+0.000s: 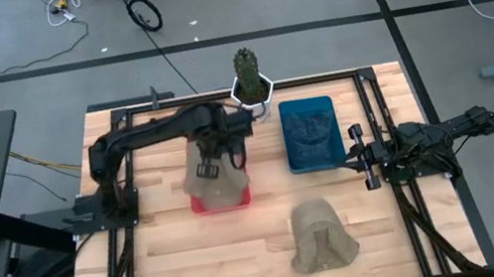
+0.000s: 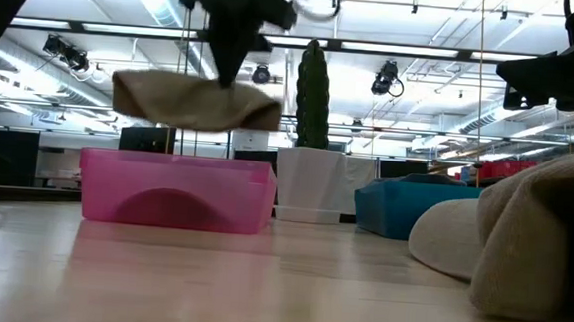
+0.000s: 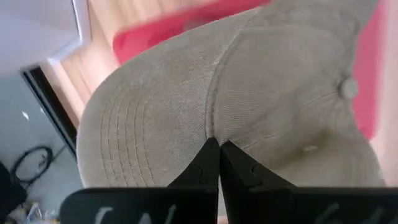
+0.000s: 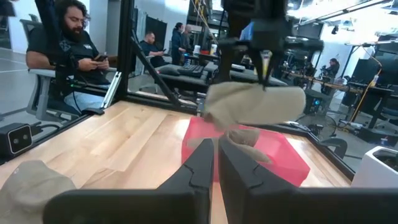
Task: Pick & Place hat
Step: Put the left brown cap into the red bin
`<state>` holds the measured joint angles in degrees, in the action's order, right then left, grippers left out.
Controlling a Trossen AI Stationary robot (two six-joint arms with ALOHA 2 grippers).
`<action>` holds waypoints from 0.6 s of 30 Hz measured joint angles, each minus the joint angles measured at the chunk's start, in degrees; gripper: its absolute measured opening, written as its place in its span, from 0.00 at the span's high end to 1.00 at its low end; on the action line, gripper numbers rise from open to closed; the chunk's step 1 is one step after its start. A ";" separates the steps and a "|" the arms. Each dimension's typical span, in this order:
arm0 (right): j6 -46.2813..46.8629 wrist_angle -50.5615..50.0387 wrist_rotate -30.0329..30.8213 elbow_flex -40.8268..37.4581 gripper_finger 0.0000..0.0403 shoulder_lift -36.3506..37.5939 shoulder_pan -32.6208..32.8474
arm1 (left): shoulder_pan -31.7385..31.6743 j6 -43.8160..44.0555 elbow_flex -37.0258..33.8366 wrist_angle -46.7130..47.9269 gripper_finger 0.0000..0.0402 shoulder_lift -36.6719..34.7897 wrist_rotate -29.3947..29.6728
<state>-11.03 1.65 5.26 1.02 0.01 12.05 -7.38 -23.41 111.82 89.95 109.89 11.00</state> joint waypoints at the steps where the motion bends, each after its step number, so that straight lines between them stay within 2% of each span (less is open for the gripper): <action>1: 0.00 0.00 -0.02 0.00 0.94 0.00 -0.02 | -1.01 -1.13 -1.01 -0.36 1.00 0.00 0.22; 4: 0.00 0.00 -0.17 0.00 0.94 0.00 0.00 | -3.61 -3.56 -3.21 -2.40 1.00 -0.23 0.21; 11: 0.00 0.00 -0.15 0.00 0.94 0.00 -0.02 | -7.71 -8.96 -8.25 -11.27 1.00 -0.48 -5.77; 18: 0.00 0.00 -0.15 0.00 0.94 0.00 0.00 | -10.46 -10.21 -16.17 -12.43 1.00 -0.45 -6.98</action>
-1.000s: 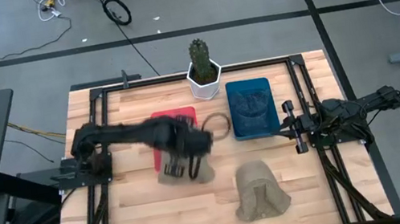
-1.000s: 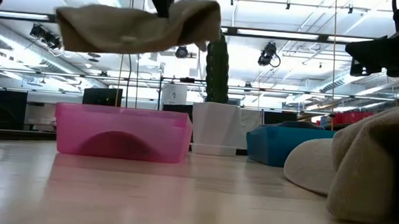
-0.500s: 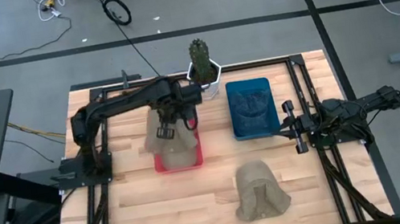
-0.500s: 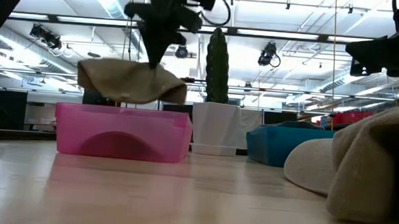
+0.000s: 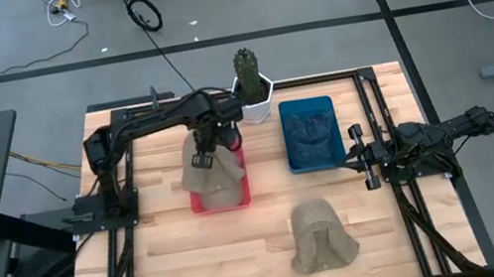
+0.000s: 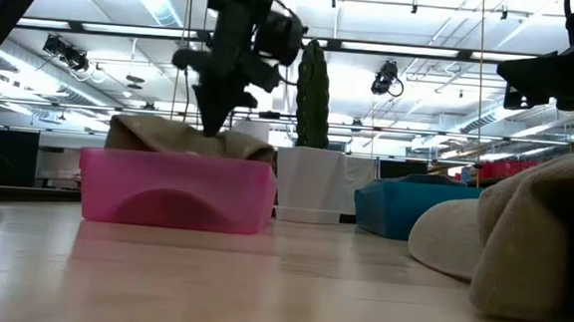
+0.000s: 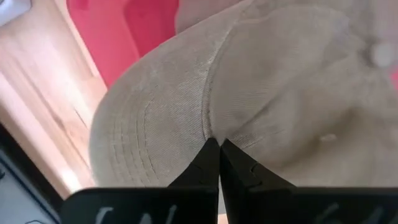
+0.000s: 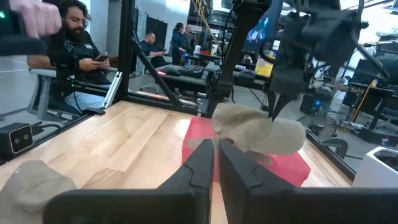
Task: Pick & Place hat
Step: Put the left brown cap into the red bin
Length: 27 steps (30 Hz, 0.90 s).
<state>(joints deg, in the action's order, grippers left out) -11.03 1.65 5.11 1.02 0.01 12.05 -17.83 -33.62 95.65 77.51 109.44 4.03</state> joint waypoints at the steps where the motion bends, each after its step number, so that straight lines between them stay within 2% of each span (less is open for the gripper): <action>1: 0.00 0.01 0.00 0.00 0.94 0.00 -0.01 | -0.32 -0.31 -1.26 -1.73 1.00 -0.03 0.00; 10: 0.00 0.00 0.02 0.00 0.94 0.00 0.00 | -0.29 -4.63 -9.96 -17.73 1.00 -0.08 0.03; 19: 0.00 0.00 0.04 0.00 0.94 0.00 -0.01 | 1.67 -1.98 -10.90 -18.75 1.00 -0.94 2.81; 27: 0.00 0.00 0.04 0.00 0.94 0.00 -0.02 | 4.72 -4.12 -10.92 -22.32 1.00 -2.79 3.37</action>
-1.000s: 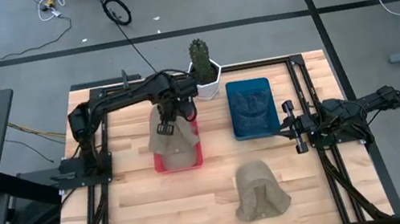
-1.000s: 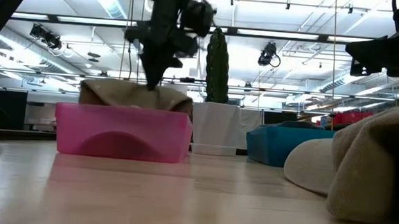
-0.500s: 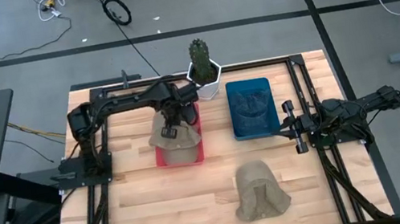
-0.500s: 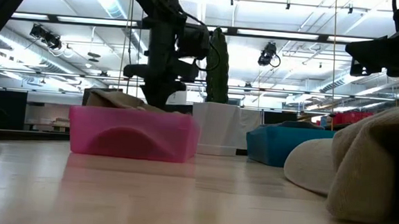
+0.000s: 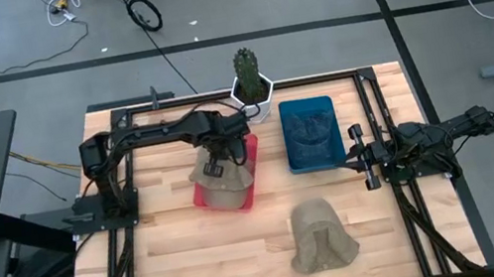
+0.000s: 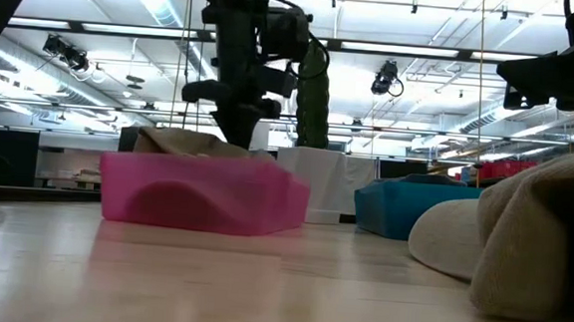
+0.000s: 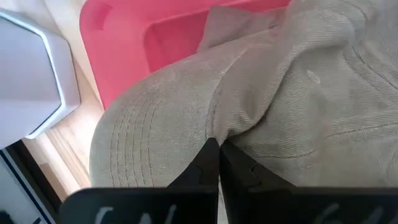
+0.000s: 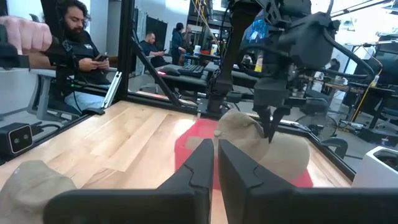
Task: Pick & Place hat
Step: Put the left brown cap into the red bin
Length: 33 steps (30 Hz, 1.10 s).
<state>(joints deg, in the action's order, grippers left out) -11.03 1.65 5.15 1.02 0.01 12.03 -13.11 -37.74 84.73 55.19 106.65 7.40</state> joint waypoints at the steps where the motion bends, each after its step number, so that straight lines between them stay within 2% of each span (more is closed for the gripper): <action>1: 0.00 0.00 0.00 0.00 0.94 0.00 0.00 | 0.20 0.00 0.00 0.18 1.00 -0.16 0.03; 6: 0.00 0.00 0.00 0.00 0.94 0.00 0.00 | 0.49 0.02 0.00 -0.06 1.00 -1.08 -0.74; 12: 0.00 0.00 0.00 0.00 0.94 0.00 0.00 | -0.25 -0.65 0.02 -5.06 1.00 -0.69 -15.73; 19: 0.00 0.02 0.07 0.00 0.94 0.00 0.01 | -1.61 0.19 -0.26 -7.51 0.99 1.68 -16.34; 24: 0.00 0.00 0.17 0.00 0.94 0.00 0.02 | -2.91 0.40 -3.76 -9.28 0.99 5.23 -17.11; 33: 0.00 0.00 -0.04 0.00 0.94 0.00 0.02 | -3.26 4.45 -5.41 -10.18 0.99 5.90 -13.55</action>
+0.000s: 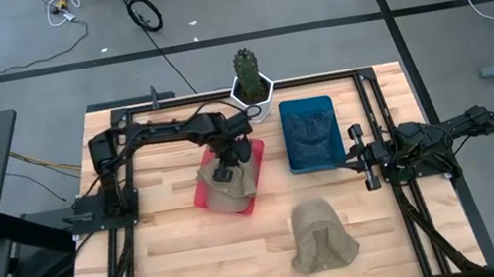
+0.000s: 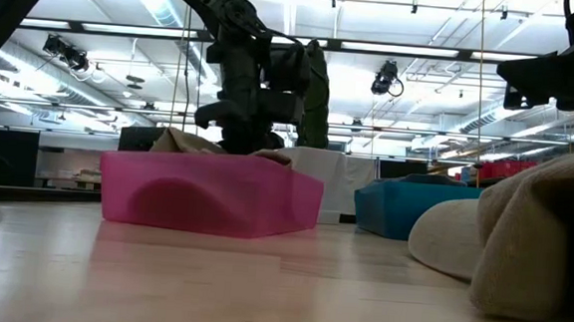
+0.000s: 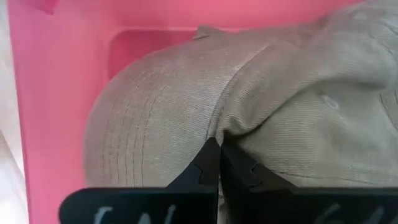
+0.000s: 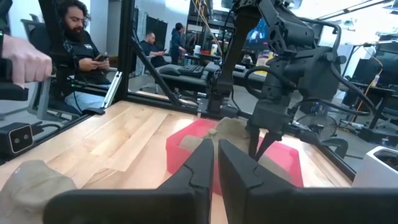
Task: Pick & Place hat
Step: Put the left brown cap into the red bin
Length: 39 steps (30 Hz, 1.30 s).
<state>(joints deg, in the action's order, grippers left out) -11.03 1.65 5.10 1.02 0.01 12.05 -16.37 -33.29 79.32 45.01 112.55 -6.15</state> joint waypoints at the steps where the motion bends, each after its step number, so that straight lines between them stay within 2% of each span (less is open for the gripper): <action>1: 0.00 0.00 0.00 0.00 0.94 0.00 0.00 | 0.10 0.34 0.14 0.07 0.99 0.01 0.10; 5: 0.00 -0.02 0.00 0.00 0.94 0.00 0.00 | 0.47 -0.69 1.85 2.71 0.93 0.20 1.44; 9: 0.00 -0.02 0.00 0.00 0.94 0.00 0.00 | 0.96 -0.21 3.80 5.48 0.76 -0.22 3.33; 14: 0.00 -0.01 0.02 0.00 0.94 0.00 -0.01 | 1.80 4.37 9.37 11.57 0.57 -1.22 5.91; 17: 0.00 -0.02 0.02 0.00 0.94 0.00 0.00 | 2.23 6.15 14.33 17.60 0.51 -1.54 5.63; 20: 0.00 0.00 0.02 0.00 0.94 0.00 0.00 | 2.78 7.49 18.18 22.46 0.49 -1.55 5.10; 25: 0.00 -0.02 0.02 0.00 0.94 0.00 0.00 | 4.02 8.06 21.16 28.65 0.52 -2.48 4.90; 31: 0.00 0.00 0.06 0.00 0.94 0.00 -0.02 | 5.70 8.54 20.38 33.07 0.62 -5.90 4.59; 34: 0.00 0.00 0.07 0.00 0.94 0.00 0.00 | 5.84 8.29 17.93 33.48 0.72 -9.15 3.42; 37: 0.00 0.00 0.05 0.00 0.94 0.00 -0.01 | 5.94 6.88 14.42 33.60 0.91 -12.68 0.66; 39: 0.00 0.00 0.07 0.00 0.94 0.00 -0.02 | 5.94 7.26 11.36 31.93 0.97 -15.18 -0.09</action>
<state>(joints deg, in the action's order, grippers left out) -11.03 1.65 5.17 1.02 0.01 12.04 -10.44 -26.03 90.68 76.94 97.37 -6.24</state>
